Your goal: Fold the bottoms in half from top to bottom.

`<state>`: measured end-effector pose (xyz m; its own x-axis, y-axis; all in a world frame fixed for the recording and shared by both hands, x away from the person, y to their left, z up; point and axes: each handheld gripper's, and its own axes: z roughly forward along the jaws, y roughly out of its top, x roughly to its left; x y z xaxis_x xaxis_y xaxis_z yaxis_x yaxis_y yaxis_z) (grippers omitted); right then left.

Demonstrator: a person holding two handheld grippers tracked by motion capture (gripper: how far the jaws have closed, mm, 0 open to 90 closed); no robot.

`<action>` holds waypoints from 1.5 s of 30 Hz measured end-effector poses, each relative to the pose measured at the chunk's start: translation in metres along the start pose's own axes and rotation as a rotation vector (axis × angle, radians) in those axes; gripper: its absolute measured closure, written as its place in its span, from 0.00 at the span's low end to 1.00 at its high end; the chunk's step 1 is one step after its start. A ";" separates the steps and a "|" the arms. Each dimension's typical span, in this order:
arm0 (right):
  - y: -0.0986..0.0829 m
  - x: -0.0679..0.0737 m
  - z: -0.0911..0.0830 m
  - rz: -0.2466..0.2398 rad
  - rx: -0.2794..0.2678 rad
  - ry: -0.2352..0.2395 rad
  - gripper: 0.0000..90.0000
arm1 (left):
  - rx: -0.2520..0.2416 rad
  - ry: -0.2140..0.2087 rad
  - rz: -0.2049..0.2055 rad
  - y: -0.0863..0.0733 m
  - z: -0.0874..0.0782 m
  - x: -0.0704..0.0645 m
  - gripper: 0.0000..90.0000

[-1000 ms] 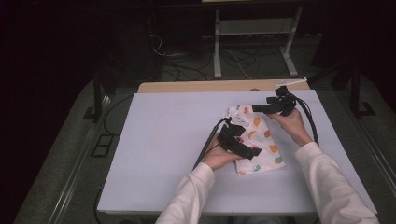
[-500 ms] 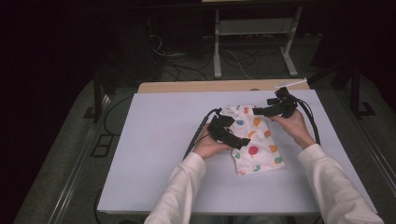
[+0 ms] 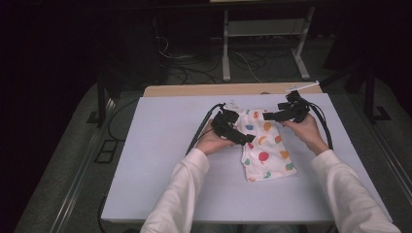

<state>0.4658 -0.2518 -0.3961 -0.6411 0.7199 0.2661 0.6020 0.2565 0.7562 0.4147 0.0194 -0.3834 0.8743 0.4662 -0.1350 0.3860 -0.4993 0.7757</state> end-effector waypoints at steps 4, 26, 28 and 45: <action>0.001 0.001 0.000 0.001 0.004 -0.001 0.00 | 0.002 0.003 0.013 0.002 -0.001 0.011 0.00; 0.004 -0.004 0.001 0.009 0.008 0.009 0.00 | -0.008 0.003 -0.084 -0.002 0.010 0.061 0.00; 0.005 -0.006 0.003 0.014 0.006 0.005 0.00 | -0.018 0.003 -0.112 -0.003 0.012 0.065 0.00; 0.007 -0.026 0.023 0.083 0.051 -0.013 0.00 | -0.031 0.014 -0.247 -0.011 0.025 0.088 0.00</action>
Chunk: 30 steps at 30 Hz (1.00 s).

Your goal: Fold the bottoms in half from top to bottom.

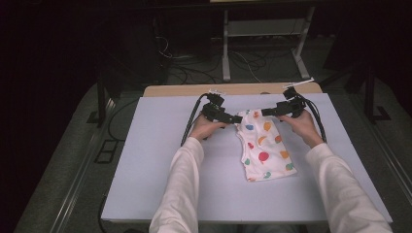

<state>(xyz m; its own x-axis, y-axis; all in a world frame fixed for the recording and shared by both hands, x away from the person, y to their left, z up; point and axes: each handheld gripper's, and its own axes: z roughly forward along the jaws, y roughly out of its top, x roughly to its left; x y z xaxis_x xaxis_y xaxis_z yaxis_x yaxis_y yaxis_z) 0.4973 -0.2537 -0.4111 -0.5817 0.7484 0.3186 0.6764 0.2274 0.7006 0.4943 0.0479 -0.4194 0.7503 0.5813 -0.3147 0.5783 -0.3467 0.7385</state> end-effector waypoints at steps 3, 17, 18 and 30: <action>-0.002 -0.009 0.006 0.046 0.014 -0.008 0.00 | -0.002 -0.002 -0.012 -0.001 0.005 0.001 0.00; -0.012 -0.024 0.024 0.119 0.041 -0.015 0.33 | 0.028 -0.034 -0.052 -0.010 0.035 -0.004 0.00; -0.013 -0.024 0.025 0.122 0.038 -0.008 0.38 | 0.028 -0.030 -0.050 -0.011 0.035 -0.004 0.00; -0.015 -0.023 0.028 0.090 0.068 0.001 0.60 | 0.037 -0.014 -0.092 -0.015 0.041 0.001 0.09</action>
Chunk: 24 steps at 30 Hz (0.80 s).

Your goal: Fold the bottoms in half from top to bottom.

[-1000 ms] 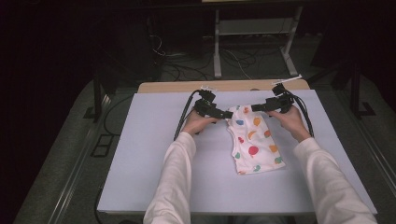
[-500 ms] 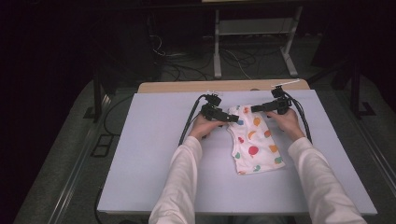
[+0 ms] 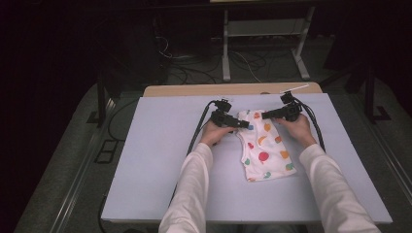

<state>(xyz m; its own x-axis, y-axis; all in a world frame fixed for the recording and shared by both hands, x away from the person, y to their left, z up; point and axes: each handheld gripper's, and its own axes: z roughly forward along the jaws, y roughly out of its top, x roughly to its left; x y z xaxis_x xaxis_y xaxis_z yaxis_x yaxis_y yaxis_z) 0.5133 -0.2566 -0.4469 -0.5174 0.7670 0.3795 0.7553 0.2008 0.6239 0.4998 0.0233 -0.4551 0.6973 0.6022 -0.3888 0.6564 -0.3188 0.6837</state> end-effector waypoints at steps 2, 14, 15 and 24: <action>0.000 0.001 0.001 -0.008 0.003 0.003 0.62 | -0.007 0.004 -0.008 0.000 0.000 0.001 0.14; -0.003 0.001 0.008 -0.016 0.042 0.006 0.84 | -0.032 0.012 -0.063 0.000 0.004 0.003 0.55; -0.003 0.002 0.008 -0.018 0.045 0.008 0.86 | -0.034 0.017 -0.067 0.000 0.005 0.003 0.58; -0.008 0.003 0.004 -0.029 0.026 0.025 0.95 | -0.066 0.004 -0.112 -0.002 0.007 0.003 0.95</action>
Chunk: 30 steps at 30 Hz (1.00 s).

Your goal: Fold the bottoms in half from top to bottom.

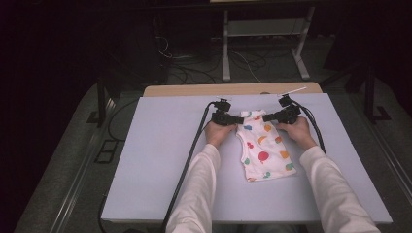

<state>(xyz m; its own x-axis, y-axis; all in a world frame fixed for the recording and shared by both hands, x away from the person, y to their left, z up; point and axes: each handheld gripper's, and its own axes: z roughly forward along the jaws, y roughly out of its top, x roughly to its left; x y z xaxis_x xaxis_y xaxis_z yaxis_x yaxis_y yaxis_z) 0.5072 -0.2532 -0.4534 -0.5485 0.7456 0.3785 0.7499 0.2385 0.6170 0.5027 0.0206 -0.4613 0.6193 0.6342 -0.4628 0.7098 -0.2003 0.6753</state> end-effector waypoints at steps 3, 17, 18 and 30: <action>-0.005 -0.002 -0.006 0.018 -0.036 0.035 0.95 | -0.023 -0.010 0.008 -0.001 -0.002 -0.002 0.96; -0.018 -0.002 -0.035 0.027 -0.170 0.122 0.96 | -0.094 -0.055 0.085 -0.002 -0.018 -0.018 0.96; -0.018 0.000 -0.037 0.016 -0.175 0.119 0.96 | -0.094 -0.058 0.089 -0.002 -0.019 -0.018 0.97; -0.021 0.011 -0.046 -0.015 -0.186 0.133 0.96 | -0.120 -0.091 0.102 -0.009 -0.030 -0.024 0.97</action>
<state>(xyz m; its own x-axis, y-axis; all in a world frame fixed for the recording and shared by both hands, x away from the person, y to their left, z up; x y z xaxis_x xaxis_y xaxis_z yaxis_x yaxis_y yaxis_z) 0.4679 -0.2788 -0.4303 -0.6122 0.6511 0.4487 0.6671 0.1206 0.7351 0.4714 0.0297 -0.4385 0.7176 0.5436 -0.4354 0.6004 -0.1658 0.7823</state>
